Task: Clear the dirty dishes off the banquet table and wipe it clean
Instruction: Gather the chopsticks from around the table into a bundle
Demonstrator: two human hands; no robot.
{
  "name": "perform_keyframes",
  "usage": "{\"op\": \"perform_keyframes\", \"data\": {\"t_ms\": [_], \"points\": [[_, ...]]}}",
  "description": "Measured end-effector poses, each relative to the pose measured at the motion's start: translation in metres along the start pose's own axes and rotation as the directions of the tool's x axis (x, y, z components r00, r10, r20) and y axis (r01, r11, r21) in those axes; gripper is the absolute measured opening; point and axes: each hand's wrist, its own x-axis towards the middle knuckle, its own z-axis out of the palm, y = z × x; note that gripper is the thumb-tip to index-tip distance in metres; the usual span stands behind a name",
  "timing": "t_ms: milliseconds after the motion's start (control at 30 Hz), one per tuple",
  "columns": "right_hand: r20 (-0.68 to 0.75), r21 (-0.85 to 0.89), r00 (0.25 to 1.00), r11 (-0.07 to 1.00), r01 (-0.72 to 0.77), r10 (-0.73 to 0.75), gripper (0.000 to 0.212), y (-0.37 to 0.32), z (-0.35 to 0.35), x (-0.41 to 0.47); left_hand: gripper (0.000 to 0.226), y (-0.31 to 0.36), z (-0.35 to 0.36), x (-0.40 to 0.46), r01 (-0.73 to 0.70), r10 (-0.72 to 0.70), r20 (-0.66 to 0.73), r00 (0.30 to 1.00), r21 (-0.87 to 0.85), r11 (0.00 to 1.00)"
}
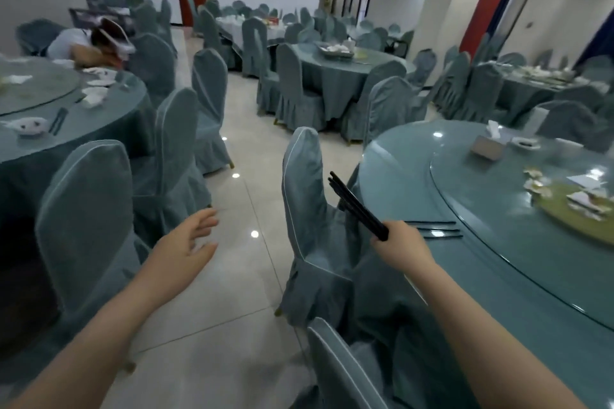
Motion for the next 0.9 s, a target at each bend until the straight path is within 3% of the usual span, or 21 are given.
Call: {"op": "perform_keyframes", "data": {"t_ms": [200, 333, 433, 567, 800, 900], "points": [[0.001, 0.081, 0.978, 0.974, -0.209, 0.21, 0.023, -0.008, 0.018, 0.077, 0.049, -0.018, 0.009, 0.14, -0.121, 0.131, 0.128, 0.983, -0.083, 0.989], [-0.027, 0.231, 0.912, 0.89, -0.392, 0.409, 0.011, -0.01, 0.034, 0.118, 0.045, -0.034, 0.016, 0.233, -0.182, 0.204, 0.233, 0.951, -0.112, 0.977], [-0.009, 0.393, 0.812, 0.749, -0.533, 0.583, 0.01, -0.003, 0.046, 0.134, 0.044, -0.035, 0.028, 0.297, -0.233, 0.265, 0.306, 0.914, -0.139, 0.963], [0.016, 0.459, 0.671, 0.591, -0.663, 0.741, 0.009, 0.025, 0.058, 0.142, 0.044, -0.025, 0.057, 0.361, -0.261, 0.318, 0.371, 0.872, -0.196, 0.945], [0.055, 0.613, 0.418, 0.299, -0.731, 0.907, 0.005, 0.097, 0.07, 0.179, 0.046, -0.005, 0.139, 0.443, -0.384, 0.439, 0.546, 0.713, -0.219, 0.897], [0.074, 0.569, 0.31, 0.215, -0.793, 0.948, 0.01, 0.137, 0.078, 0.211, 0.046, 0.006, 0.186, 0.48, -0.382, 0.428, 0.601, 0.675, -0.212, 0.899]]}}
